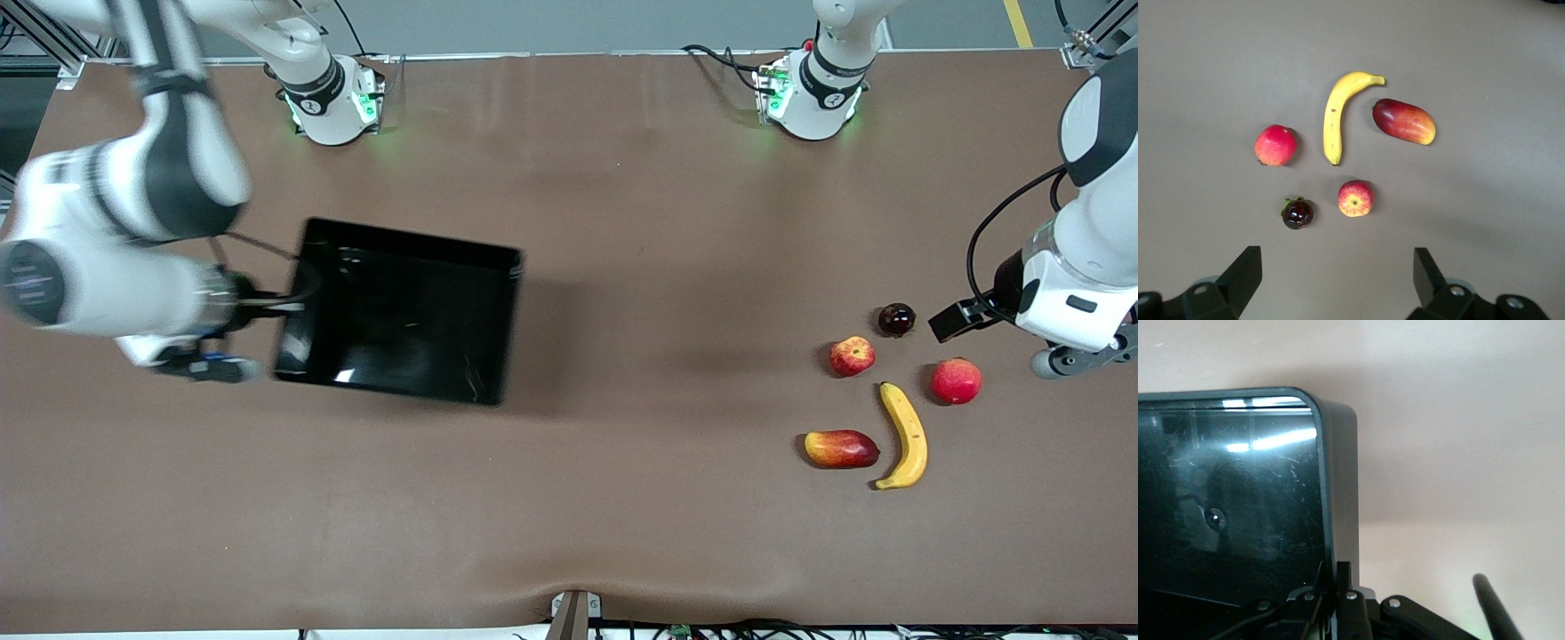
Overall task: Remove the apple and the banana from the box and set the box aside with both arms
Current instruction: 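Drag the black box away from the fruits with the right gripper, then open the right gripper and release the box rim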
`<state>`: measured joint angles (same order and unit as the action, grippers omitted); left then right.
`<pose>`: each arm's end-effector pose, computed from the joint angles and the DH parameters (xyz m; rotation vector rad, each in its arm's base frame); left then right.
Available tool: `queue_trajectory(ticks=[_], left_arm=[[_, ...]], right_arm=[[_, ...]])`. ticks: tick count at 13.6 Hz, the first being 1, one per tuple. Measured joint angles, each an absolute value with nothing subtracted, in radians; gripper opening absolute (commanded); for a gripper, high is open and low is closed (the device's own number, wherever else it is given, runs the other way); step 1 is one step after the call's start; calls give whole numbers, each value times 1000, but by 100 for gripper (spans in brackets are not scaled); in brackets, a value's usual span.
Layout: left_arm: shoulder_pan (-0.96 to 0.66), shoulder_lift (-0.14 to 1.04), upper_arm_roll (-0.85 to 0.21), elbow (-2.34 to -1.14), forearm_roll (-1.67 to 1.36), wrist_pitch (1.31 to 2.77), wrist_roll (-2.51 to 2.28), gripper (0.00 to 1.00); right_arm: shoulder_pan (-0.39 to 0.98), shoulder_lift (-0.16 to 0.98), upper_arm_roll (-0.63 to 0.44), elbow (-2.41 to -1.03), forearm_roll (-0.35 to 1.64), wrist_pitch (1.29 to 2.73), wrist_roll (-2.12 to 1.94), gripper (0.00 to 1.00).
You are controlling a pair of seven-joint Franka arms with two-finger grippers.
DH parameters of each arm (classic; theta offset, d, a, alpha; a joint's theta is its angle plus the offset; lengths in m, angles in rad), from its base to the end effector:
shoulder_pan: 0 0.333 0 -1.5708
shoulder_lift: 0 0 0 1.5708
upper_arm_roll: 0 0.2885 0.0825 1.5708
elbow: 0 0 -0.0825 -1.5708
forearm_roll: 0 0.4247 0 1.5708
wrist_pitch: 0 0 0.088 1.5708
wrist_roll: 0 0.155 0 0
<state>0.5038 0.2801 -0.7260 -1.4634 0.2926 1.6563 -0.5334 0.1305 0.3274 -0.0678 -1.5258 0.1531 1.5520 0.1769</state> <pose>0.6586 -0.0642 0.4747 -3.0015 -0.4560 -0.0354 0.6373 0.0670 0.3681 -3.0044 0.2019 0.4758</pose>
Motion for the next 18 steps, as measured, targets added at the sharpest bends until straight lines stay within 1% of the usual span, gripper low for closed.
queue_trajectory(ticks=[2, 4, 6, 10, 12, 17, 18], left_arm=[[503, 275, -726, -1463, 288, 1650, -533, 100], [503, 274, -727, -1462, 287, 1646, -533, 100], [503, 272, -727, -1460, 287, 1646, -533, 100], [502, 269, -728, -1460, 287, 1646, -533, 100], [502, 269, -730, -1460, 287, 1645, -533, 100], [499, 269, -732, -1459, 287, 1645, -533, 100], [499, 269, -732, -1459, 287, 1645, -533, 100]], right_arm=[[27, 326, -69, -1551, 126, 1555, 79, 0], [-55, 326, -68, -1608, 113, 1597, 0, 0], [-127, 327, -68, -1697, 112, 1702, -109, 0], [-264, 336, -68, -1905, 111, 1966, -289, 0], [-300, 342, -67, -1971, 111, 2049, -308, 0], [-361, 364, -65, -1988, 111, 2079, -357, 0], [-371, 375, -64, -1988, 111, 2095, -371, 4]])
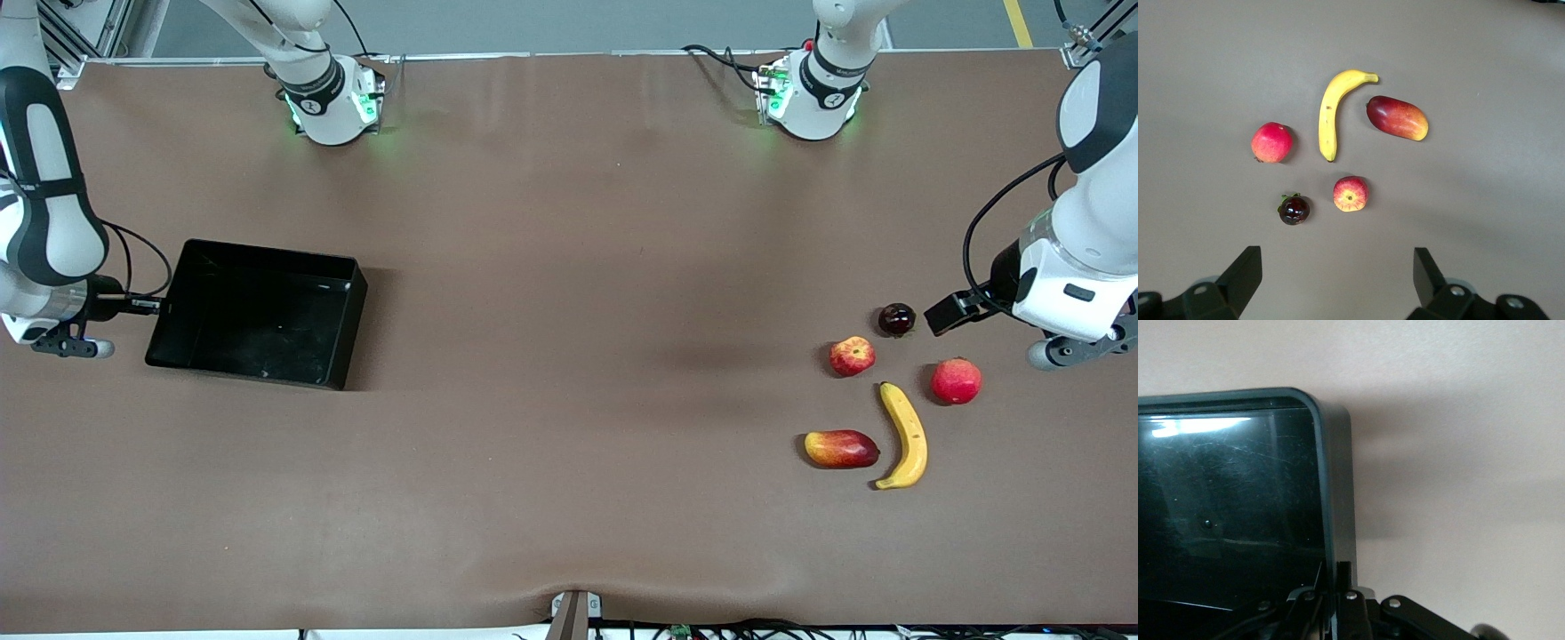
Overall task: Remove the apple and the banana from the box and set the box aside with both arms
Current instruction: 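Open the right gripper and release the box rim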
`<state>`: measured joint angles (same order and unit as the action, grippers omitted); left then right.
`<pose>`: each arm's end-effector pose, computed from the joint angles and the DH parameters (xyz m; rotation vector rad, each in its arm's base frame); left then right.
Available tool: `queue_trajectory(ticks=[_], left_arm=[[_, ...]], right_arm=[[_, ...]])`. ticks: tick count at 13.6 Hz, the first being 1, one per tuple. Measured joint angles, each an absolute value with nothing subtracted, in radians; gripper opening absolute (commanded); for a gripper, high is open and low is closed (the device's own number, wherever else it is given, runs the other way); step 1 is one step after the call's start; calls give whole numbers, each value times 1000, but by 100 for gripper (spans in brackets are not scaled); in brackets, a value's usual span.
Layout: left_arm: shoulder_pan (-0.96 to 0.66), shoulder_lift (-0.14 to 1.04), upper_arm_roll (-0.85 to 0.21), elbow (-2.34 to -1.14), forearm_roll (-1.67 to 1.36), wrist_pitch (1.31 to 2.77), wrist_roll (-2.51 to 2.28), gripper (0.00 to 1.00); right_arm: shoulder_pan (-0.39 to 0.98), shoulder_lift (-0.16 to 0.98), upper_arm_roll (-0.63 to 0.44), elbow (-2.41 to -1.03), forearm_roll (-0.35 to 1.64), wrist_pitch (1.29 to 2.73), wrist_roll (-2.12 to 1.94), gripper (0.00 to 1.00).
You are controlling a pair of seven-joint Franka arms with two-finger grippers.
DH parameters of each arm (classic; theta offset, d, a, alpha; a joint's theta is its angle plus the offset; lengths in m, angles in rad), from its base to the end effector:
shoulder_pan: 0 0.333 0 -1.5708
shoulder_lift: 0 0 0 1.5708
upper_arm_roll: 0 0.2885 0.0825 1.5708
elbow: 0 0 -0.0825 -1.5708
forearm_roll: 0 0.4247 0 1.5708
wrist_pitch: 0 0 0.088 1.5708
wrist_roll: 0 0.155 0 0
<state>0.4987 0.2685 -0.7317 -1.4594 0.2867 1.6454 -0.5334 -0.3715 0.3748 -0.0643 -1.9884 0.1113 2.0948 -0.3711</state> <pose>0.6549 -0.0718 0.4825 -3.0036 -0.4441 -0.0405 0.5326 -0.2387 0.1546 -2.9535 0.1953 0.3276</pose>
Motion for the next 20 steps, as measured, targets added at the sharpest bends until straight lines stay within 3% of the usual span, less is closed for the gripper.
queue_trajectory(ticks=[1, 2, 6, 8, 13, 17, 20], left_arm=[[498, 269, -732, -1459, 287, 1645, -533, 100], [498, 269, -732, -1459, 287, 1645, -533, 100], [496, 269, -733, -1459, 287, 1645, -533, 100], [496, 269, -733, -1459, 287, 1645, -533, 100], [495, 269, -733, -1459, 287, 1644, -533, 100], [495, 269, -734, -1459, 287, 1644, -530, 100], [496, 269, -733, -1459, 287, 1643, -525, 100]], right_arm=[[-377, 385, -64, -1988, 111, 2105, -380, 61], [-378, 392, -64, -1988, 112, 2110, -383, 100], [-362, 395, -39, -1940, 112, 2103, -388, 100], [-313, 393, -31, -1839, 112, 2074, -390, 100], [-127, 403, -28, -1445, 63, 1786, -368, 100], [-53, 396, -27, -1338, 54, 1635, -189, 100], [-21, 298, -24, -1304, 54, 1469, -80, 100]])
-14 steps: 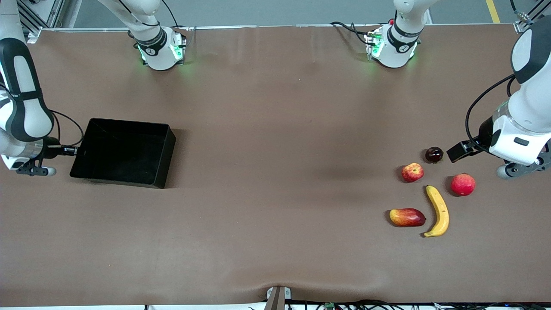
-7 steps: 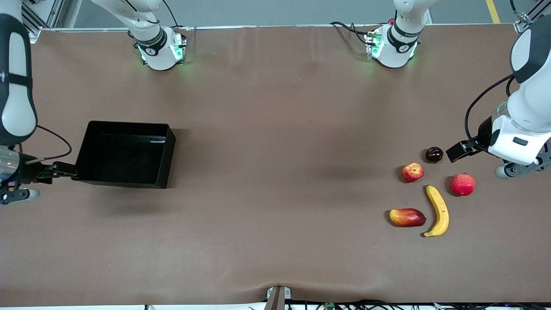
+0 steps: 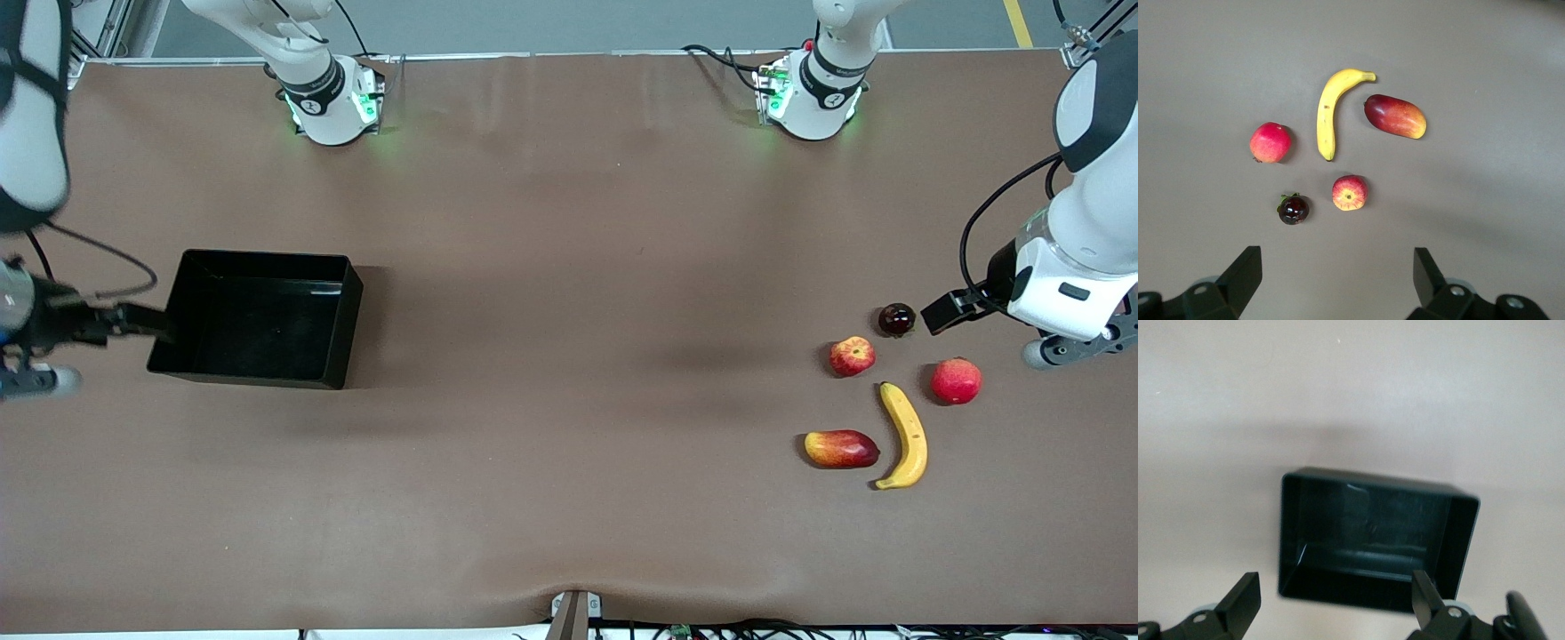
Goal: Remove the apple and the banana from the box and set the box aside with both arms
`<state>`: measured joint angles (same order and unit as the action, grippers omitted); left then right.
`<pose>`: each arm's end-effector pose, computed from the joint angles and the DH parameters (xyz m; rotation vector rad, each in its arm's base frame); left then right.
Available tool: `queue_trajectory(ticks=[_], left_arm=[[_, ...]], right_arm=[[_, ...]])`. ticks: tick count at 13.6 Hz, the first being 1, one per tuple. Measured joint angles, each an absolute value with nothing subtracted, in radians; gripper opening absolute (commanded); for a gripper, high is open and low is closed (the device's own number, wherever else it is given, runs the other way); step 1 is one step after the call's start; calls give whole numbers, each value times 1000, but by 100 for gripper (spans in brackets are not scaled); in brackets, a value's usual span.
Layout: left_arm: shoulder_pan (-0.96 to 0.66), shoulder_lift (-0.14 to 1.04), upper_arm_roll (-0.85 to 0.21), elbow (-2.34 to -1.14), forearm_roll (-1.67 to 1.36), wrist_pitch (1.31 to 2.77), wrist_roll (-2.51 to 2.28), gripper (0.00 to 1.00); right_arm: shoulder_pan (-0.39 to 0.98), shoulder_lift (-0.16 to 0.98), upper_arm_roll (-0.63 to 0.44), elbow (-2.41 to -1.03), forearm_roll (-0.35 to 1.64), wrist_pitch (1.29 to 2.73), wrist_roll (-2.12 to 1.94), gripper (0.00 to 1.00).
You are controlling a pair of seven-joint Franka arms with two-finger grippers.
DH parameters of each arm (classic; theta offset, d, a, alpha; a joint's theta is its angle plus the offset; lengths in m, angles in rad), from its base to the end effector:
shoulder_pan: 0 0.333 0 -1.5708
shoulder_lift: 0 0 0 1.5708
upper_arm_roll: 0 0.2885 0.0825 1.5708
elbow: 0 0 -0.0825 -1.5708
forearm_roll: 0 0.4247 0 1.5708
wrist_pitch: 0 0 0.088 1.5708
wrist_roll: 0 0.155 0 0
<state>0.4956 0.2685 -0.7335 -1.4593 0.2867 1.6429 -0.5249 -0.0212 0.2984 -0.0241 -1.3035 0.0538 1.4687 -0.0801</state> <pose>0.6542 -0.0748 0.4826 -3.0060 -0.4243 -0.0371 0.6572 -0.0192 0.4887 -3.0797 -0.0575 0.2004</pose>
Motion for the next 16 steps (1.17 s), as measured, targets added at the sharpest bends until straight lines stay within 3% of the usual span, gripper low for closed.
queue_trajectory(ticks=[4, 10, 16], left_arm=[[495, 269, -734, -1459, 287, 1642, -519, 100], [499, 266, -732, -1454, 287, 1632, -422, 100], [502, 217, -729, -1448, 283, 1610, -306, 100]], right_arm=[[25, 128, -23, -1322, 50, 1334, 33, 100], [11, -110, -39, -1557, 47, 1362, 34, 100], [12, -153, -33, -1619, 20, 1419, -22, 100]])
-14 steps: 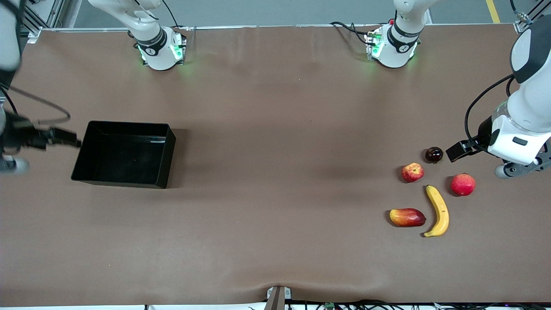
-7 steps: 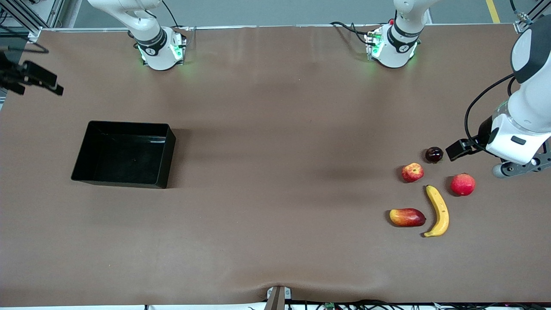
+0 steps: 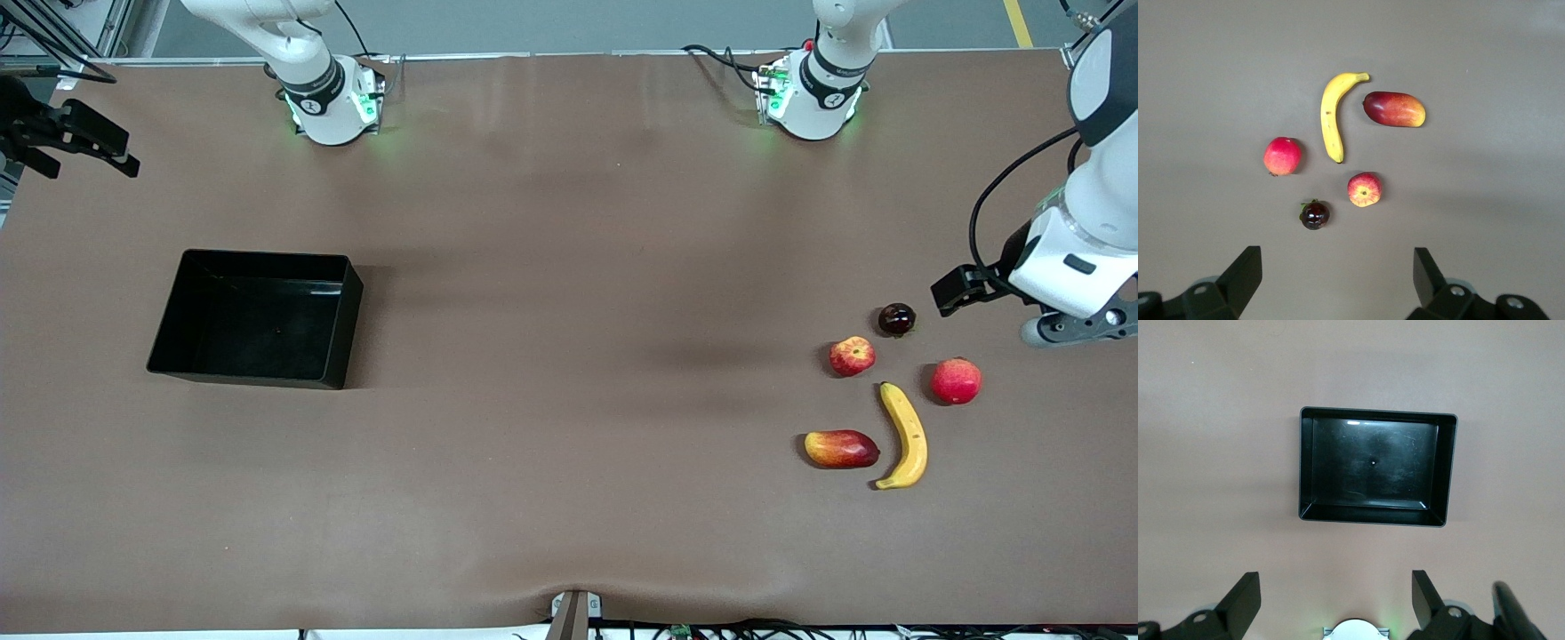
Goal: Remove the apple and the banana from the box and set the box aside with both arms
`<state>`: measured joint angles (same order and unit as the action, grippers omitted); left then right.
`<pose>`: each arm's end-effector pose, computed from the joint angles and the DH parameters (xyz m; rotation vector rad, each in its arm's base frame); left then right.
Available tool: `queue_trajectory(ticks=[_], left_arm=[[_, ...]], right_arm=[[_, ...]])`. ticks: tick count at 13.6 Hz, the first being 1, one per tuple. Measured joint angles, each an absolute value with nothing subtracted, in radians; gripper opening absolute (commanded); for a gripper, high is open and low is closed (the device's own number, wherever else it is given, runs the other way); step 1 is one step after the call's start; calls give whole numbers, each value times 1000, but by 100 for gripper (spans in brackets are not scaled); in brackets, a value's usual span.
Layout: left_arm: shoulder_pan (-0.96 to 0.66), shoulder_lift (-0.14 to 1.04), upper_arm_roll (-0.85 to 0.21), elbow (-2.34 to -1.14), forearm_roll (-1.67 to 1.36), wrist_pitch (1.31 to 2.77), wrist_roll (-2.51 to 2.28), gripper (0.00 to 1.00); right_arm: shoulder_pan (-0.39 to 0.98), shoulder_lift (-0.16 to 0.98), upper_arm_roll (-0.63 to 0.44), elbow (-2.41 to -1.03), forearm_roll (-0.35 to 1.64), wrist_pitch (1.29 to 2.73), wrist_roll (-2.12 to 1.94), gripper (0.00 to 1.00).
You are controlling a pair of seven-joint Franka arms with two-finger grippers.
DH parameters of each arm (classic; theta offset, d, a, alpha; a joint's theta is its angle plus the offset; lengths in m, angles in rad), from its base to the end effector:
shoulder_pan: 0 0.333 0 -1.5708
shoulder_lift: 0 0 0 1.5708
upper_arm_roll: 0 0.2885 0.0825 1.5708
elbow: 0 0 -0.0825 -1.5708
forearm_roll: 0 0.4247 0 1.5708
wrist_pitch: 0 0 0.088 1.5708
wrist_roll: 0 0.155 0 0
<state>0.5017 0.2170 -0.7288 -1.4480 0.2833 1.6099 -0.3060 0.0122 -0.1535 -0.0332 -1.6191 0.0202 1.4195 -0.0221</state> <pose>0.6438 -0.0704 0.5126 -3.0042 -0.1193 -0.0536 0.5318 -0.0089 0.5985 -3.1147 -0.0065 0.0711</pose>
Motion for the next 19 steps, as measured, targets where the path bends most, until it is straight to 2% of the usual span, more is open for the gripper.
queue_trajectory(ticks=[2, 6, 10, 14, 19], left_arm=[[484, 191, -698, -1448, 239, 1608, -271, 100], [242, 90, -395, -1496, 100, 1572, -196, 100], [36, -28, -159, -1608, 27, 1569, -186, 100], [14, -111, -131, -1660, 11, 1569, -186, 100], [15, -109, -121, -1635, 11, 1557, -186, 100]], right_arm=[[12, -153, -34, -1619, 17, 1424, -29, 100], [11, -151, -37, -1617, 15, 1425, -31, 100], [11, -150, -38, -1617, 14, 1425, -31, 100], [11, -150, -38, -1617, 14, 1426, -31, 100], [10, -150, -39, -1617, 13, 1426, -31, 100]])
